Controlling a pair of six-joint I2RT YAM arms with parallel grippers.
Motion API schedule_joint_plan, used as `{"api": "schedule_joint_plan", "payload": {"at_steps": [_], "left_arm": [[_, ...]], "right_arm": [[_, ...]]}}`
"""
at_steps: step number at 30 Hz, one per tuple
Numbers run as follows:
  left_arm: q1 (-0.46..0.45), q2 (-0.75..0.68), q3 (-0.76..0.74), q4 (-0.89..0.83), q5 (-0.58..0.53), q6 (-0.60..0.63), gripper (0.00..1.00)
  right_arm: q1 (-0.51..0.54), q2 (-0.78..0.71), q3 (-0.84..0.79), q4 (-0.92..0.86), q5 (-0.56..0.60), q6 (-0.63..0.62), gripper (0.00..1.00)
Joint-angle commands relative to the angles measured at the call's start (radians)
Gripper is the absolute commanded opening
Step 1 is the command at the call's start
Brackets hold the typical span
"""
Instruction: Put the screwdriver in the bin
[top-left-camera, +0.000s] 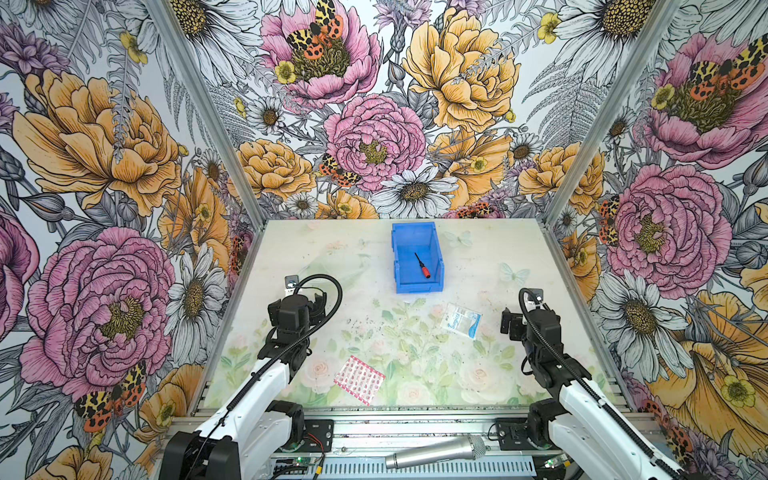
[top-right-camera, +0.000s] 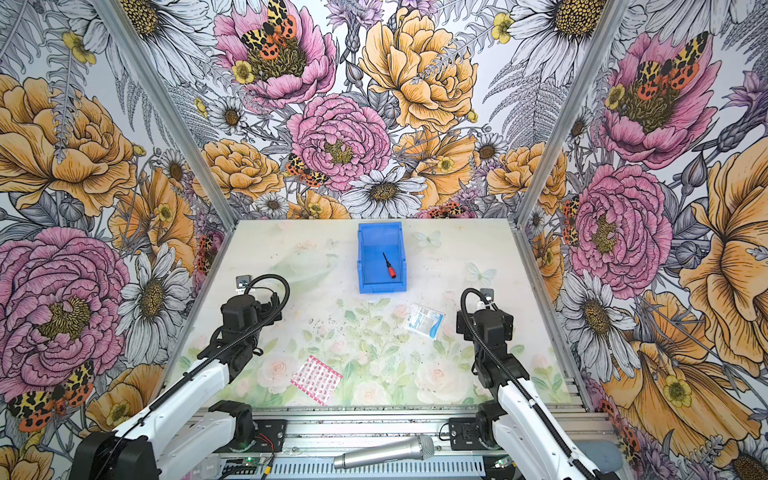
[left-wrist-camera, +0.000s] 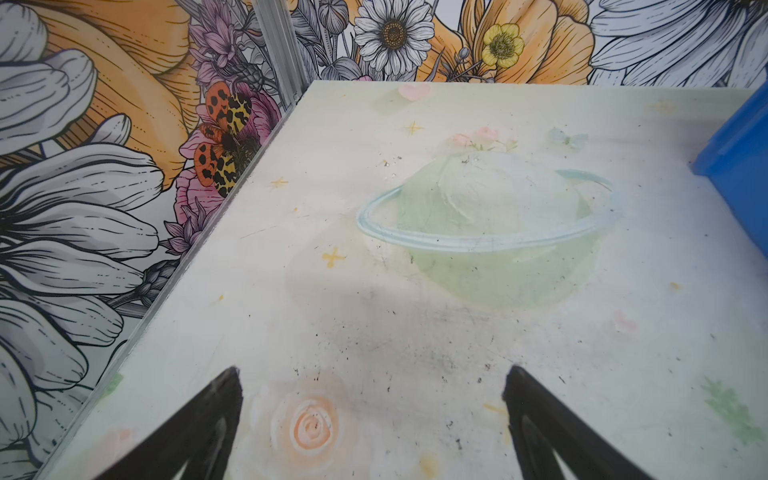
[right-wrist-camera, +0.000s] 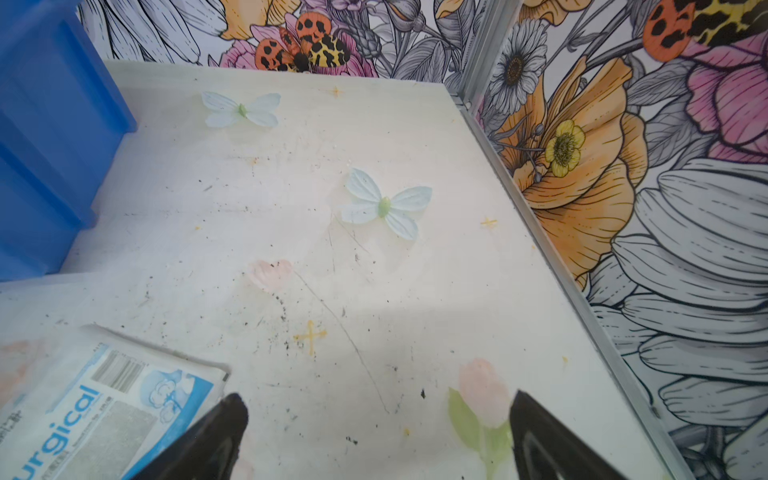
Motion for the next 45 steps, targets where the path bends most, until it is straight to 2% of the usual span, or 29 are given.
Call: {"api": "schedule_joint_plan", "payload": {"at_steps": [1, 3, 7, 10, 17, 21, 24, 27, 30, 34, 45], "left_arm": [[0.019, 0.038, -0.028, 0.141, 0.031, -0.003, 0.99], [0.035, 0.076, -0.056, 0.227, 0.056, -0.013, 0.99], [0.047, 0.151, -0.049, 0.344, 0.090, 0.018, 0.99], [0.060, 0.219, -0.035, 0.431, 0.134, 0.041, 0.99], [0.068, 0.380, 0.033, 0.561, 0.170, 0.112, 0.99], [0.085, 0.486, 0.076, 0.634, 0.259, 0.137, 0.99], [0.138, 0.535, 0.071, 0.686, 0.288, 0.083, 0.99], [0.201, 0.570, 0.030, 0.789, 0.401, 0.043, 0.99], [0.205, 0.574, 0.024, 0.800, 0.420, 0.046, 0.99], [0.193, 0.578, 0.021, 0.810, 0.393, 0.049, 0.99], [0.183, 0.592, 0.002, 0.871, 0.372, 0.050, 0.99]], "right_arm": [[-0.017, 0.002, -0.016, 0.145, -0.016, -0.051, 0.99], [-0.033, 0.056, -0.006, 0.177, -0.025, -0.057, 0.99], [-0.051, 0.203, 0.031, 0.276, -0.119, -0.092, 1.00], [-0.060, 0.305, 0.052, 0.382, -0.132, -0.096, 1.00], [-0.095, 0.557, 0.150, 0.566, -0.198, -0.114, 0.99], [-0.116, 0.679, 0.204, 0.676, -0.232, -0.107, 0.99], [-0.122, 0.767, 0.249, 0.706, -0.228, -0.117, 1.00], [-0.154, 0.790, 0.247, 0.734, -0.229, -0.076, 0.99], [-0.180, 0.792, 0.212, 0.797, -0.243, -0.048, 0.99], [-0.197, 0.832, 0.149, 0.949, -0.257, -0.040, 1.00], [-0.196, 0.825, 0.153, 0.928, -0.254, -0.037, 1.00]]}}
